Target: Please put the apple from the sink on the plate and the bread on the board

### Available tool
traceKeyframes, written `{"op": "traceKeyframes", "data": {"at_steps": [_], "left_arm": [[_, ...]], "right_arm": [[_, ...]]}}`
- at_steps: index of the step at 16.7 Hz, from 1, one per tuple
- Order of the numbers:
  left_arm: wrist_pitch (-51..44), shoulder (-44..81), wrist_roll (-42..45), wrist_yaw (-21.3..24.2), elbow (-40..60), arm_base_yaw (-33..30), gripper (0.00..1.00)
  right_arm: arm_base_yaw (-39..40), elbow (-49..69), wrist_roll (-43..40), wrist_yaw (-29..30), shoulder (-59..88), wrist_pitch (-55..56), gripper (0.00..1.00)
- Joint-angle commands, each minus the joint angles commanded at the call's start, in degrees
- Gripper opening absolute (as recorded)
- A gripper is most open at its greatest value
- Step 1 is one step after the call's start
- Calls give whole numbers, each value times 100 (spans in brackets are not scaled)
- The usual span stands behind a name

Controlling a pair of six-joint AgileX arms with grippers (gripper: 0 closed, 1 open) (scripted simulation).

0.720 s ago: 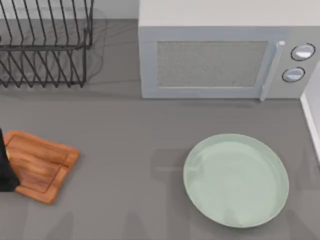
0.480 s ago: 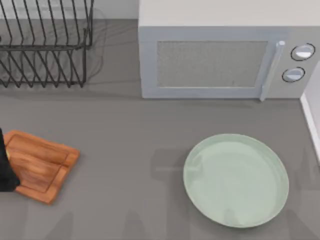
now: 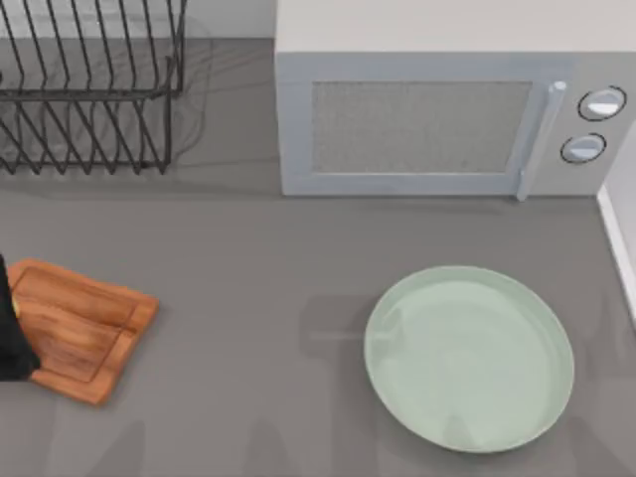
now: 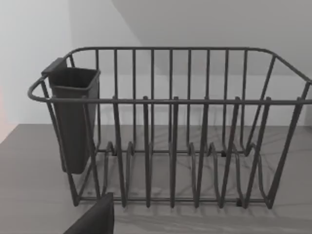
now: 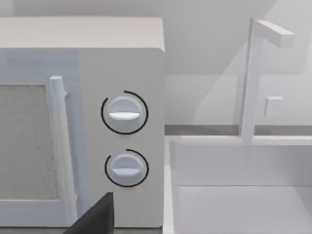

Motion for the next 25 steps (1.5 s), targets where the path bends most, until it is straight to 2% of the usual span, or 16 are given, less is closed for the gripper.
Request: {"op": "traceKeyframes", "data": {"at_steps": [12, 15, 19, 25], "left_arm": [[0, 0, 0, 0, 0, 0, 100], [0, 0, 0, 0, 0, 0, 100], [0, 0, 0, 0, 0, 0, 100], [0, 0, 0, 0, 0, 0, 100]], "right_arm": [[0, 0, 0, 0, 0, 0, 100], [-79, 309, -76, 0, 355, -224, 100], [-342, 1331, -326, 1, 1671, -965, 100], [-920, 3590, -878, 3, 4904, -2600, 100]]}}
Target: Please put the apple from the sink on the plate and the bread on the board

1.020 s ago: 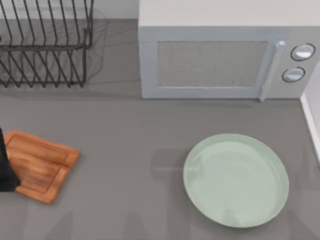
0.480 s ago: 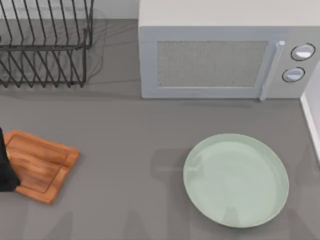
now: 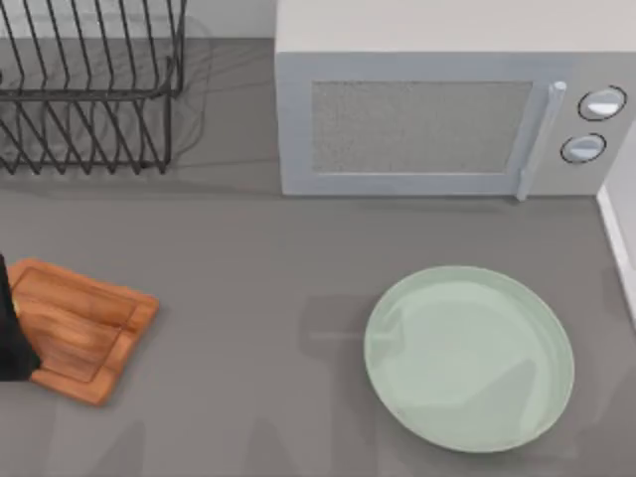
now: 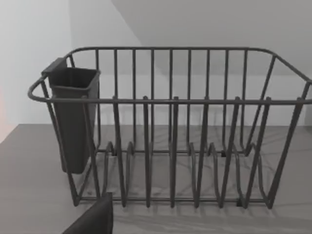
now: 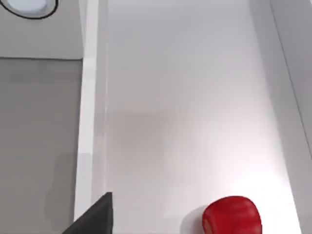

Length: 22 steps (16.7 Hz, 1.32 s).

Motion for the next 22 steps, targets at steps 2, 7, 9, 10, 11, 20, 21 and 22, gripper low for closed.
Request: {"op": "traceKeyframes", "data": {"at_steps": [2, 7, 9, 10, 11, 20, 21, 22], "left_arm": [[0, 0, 0, 0, 0, 0, 100], [0, 0, 0, 0, 0, 0, 100], [0, 0, 0, 0, 0, 0, 100], [0, 0, 0, 0, 0, 0, 100], [0, 0, 0, 0, 0, 0, 100], [0, 0, 0, 0, 0, 0, 100], [0, 0, 0, 0, 0, 0, 100], [0, 0, 0, 0, 0, 0, 100]], "right_arm": [[-207, 808, -198, 1, 1210, -585, 100], [-678, 2644, -647, 2, 4015, -1915, 100], [-826, 3223, -789, 3, 4907, -2334, 100], [-889, 3466, -848, 3, 5277, -2511, 100], [-942, 3675, -899, 3, 5587, -2662, 100], [-1027, 4107, -1003, 4, 6208, -2975, 100], [-1028, 4102, -1003, 4, 6220, -2962, 100], [-1029, 4072, -1003, 5, 6281, -2893, 100]]}}
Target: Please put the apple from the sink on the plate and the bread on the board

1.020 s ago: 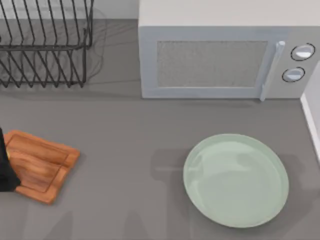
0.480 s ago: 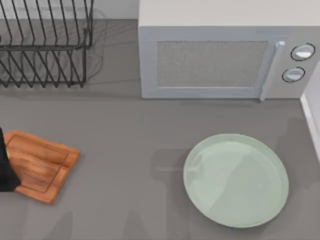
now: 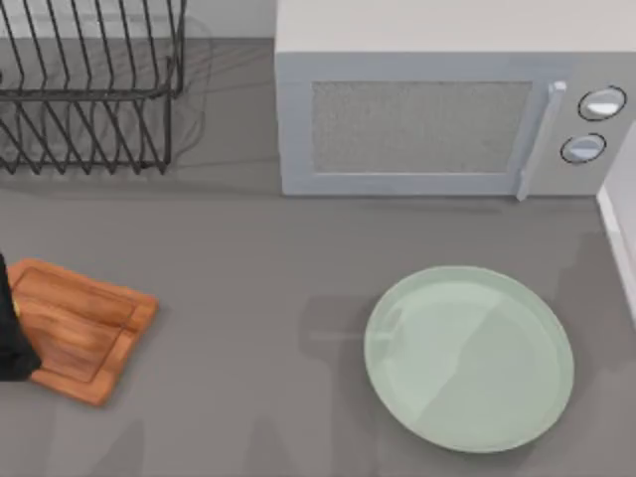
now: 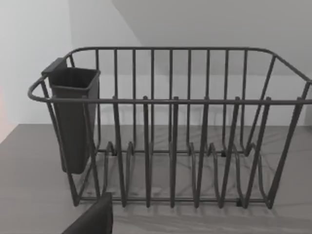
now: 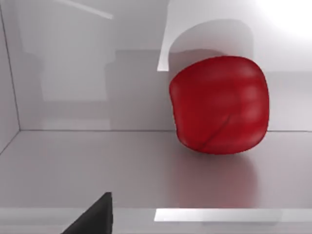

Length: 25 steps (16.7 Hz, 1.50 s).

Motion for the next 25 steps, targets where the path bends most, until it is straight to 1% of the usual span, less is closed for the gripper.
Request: {"op": "traceKeyframes", "data": {"at_steps": [3, 8, 10, 12, 16, 25], "left_arm": [[0, 0, 0, 0, 0, 0, 100], [0, 0, 0, 0, 0, 0, 100], [0, 0, 0, 0, 0, 0, 100], [0, 0, 0, 0, 0, 0, 100], [0, 0, 0, 0, 0, 0, 100], [0, 0, 0, 0, 0, 0, 100]], "right_arm": [[-7, -201, 3, 3, 415, 567, 100], [-18, -724, 18, 11, 1405, 2261, 100], [-19, -907, 25, 13, 1723, 2720, 100], [-20, -1010, 29, 14, 1902, 2935, 100], [-20, -1018, 29, 15, 1916, 2951, 100], [-20, -1018, 29, 15, 1916, 2951, 32]]}}
